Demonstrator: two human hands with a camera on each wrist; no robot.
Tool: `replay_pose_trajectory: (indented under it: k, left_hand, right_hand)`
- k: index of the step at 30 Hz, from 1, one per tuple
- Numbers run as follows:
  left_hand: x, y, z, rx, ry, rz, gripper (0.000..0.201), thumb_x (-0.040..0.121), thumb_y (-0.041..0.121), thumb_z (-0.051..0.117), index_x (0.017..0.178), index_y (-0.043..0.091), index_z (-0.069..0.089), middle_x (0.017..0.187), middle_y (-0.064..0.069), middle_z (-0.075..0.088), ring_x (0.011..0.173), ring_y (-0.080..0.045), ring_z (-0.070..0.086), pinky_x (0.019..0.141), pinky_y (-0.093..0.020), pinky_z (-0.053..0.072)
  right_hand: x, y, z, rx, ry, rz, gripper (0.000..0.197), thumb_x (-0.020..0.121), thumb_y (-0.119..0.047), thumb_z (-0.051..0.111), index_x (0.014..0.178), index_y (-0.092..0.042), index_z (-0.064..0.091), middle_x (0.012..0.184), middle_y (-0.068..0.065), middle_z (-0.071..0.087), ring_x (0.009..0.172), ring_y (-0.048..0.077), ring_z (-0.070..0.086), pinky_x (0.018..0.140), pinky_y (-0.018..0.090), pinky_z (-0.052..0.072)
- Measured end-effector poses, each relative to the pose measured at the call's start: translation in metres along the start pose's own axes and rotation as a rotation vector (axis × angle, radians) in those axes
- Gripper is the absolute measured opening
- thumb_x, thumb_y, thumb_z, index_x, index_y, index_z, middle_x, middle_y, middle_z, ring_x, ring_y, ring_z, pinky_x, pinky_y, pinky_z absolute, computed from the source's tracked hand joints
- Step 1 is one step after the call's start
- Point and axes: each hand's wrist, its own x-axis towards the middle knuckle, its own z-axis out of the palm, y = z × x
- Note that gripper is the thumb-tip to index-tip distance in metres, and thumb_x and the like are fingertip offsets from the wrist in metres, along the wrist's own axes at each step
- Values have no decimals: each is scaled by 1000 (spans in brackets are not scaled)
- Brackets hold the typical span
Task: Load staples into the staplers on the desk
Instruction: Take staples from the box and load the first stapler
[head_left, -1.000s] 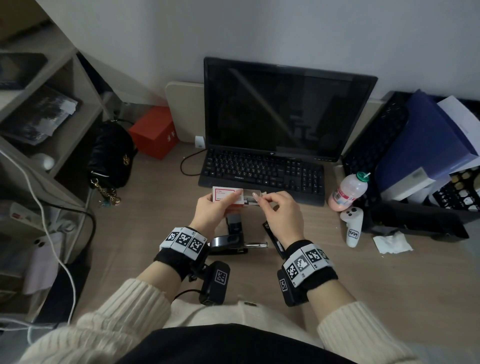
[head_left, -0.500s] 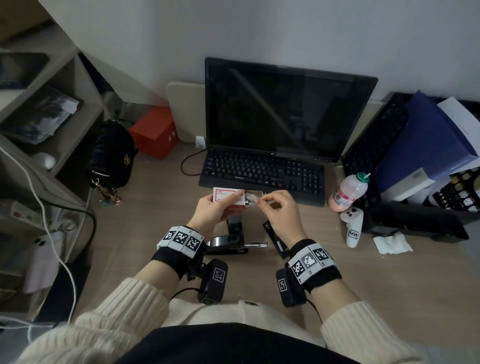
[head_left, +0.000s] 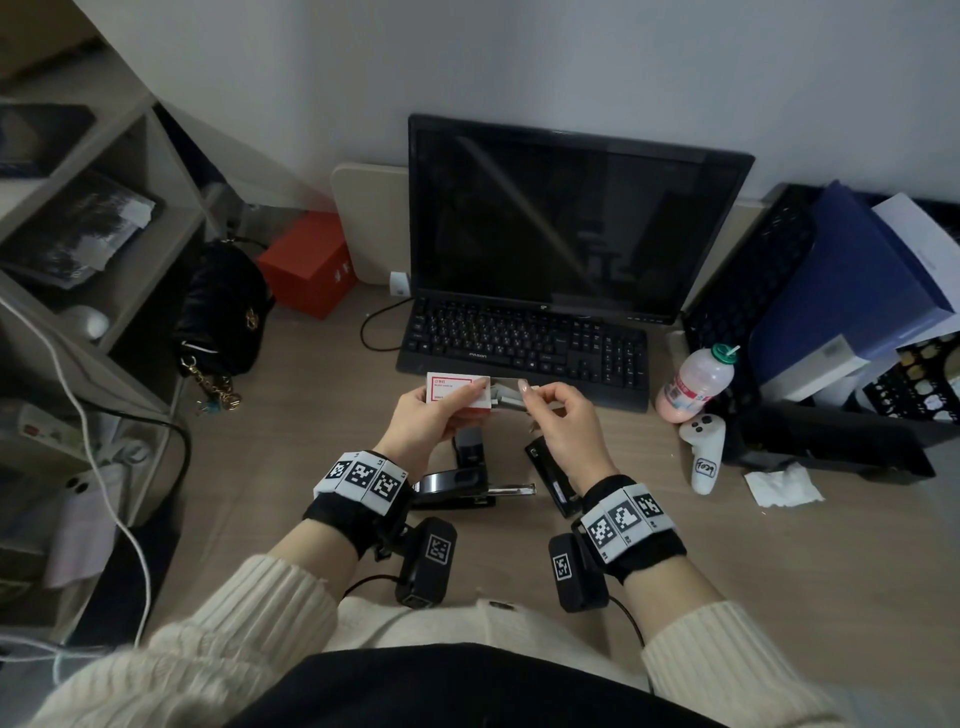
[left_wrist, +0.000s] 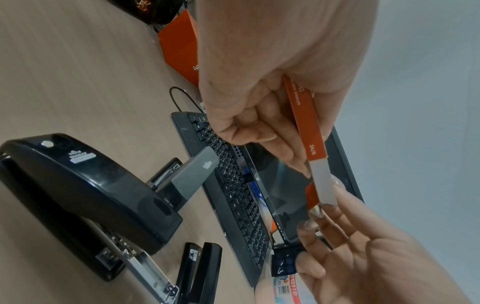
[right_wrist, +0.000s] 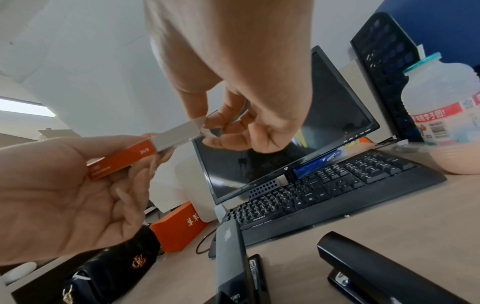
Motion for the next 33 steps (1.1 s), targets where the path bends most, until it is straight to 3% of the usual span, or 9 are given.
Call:
replay_pose_trajectory:
  k: [2, 4, 6, 11, 14, 19, 22, 27, 33]
  left_hand:
    - [0, 0, 0, -7, -4, 4, 23, 86, 20, 73, 103, 5, 68, 91, -8, 74, 67, -10, 71, 50, -10, 47]
    - [0, 0, -1, -13, -3, 8, 22, 86, 20, 73, 102, 5, 68, 91, -9, 74, 67, -10, 71, 50, -11, 46]
    - [0, -1, -1, -27, -1, 12, 20, 87, 19, 72, 100, 5, 68, 91, -10, 74, 66, -10, 72, 50, -11, 47]
    - [2, -2, -1, -32, 20, 32, 21, 87, 17, 72, 102, 2, 68, 92, -14, 73, 65, -10, 72, 49, -11, 47]
    - [3, -4, 0, -41, 28, 33, 23, 87, 16, 73, 103, 1, 67, 92, -14, 73, 64, -10, 71, 49, -11, 47]
    - [4, -5, -1, -55, 48, 32, 31, 86, 19, 74, 109, -1, 66, 96, -15, 73, 67, -10, 72, 50, -10, 47]
    - [4, -5, -2, -60, 52, 31, 32, 86, 21, 74, 110, 1, 66, 97, -13, 74, 69, -11, 73, 51, -11, 48]
    - [5, -4, -2, -60, 41, 24, 34, 86, 20, 74, 111, -1, 66, 95, -13, 74, 68, -10, 72, 50, -11, 47]
    - [6, -6, -4, 4, 10, 19, 38, 85, 27, 75, 113, 2, 68, 95, -8, 76, 73, -12, 72, 52, -11, 46]
  right_hand:
    - [0, -1, 0, -17, -9, -10, 32, 90, -43, 61, 80, -13, 63, 94, 7, 62, 73, 12, 62, 74, 30, 52]
    - [-1, -3, -1, -61, -9, -34, 31, 92, -40, 58, 80, -12, 63, 92, 5, 61, 66, 1, 56, 63, 10, 44]
    - [-2, -2, -1, -129, -1, -66, 32, 93, -41, 57, 78, -13, 64, 90, 2, 59, 71, 2, 54, 63, 5, 39]
    - [-3, 2, -1, -224, 10, -104, 34, 90, -49, 56, 82, -18, 68, 89, -7, 56, 78, 5, 55, 64, 12, 41]
    - [-4, 2, 0, -236, 38, -157, 31, 90, -45, 58, 85, -17, 69, 91, -4, 58, 80, 3, 55, 66, 7, 41]
    - [-5, 1, 3, -229, 117, -248, 22, 85, -40, 67, 80, -18, 72, 88, -6, 57, 79, 0, 54, 63, 14, 43]
    - [-7, -1, 2, -199, 120, -290, 19, 83, -34, 71, 82, -16, 74, 87, -7, 56, 79, -3, 52, 65, 10, 42]
    - [-6, -5, 2, -132, 92, -250, 14, 82, -29, 73, 80, -15, 71, 88, -8, 55, 81, -4, 52, 68, 8, 41]
    - [-3, -9, 1, -57, 104, -157, 24, 86, -34, 68, 79, -12, 68, 92, -1, 57, 80, 5, 56, 73, 21, 48]
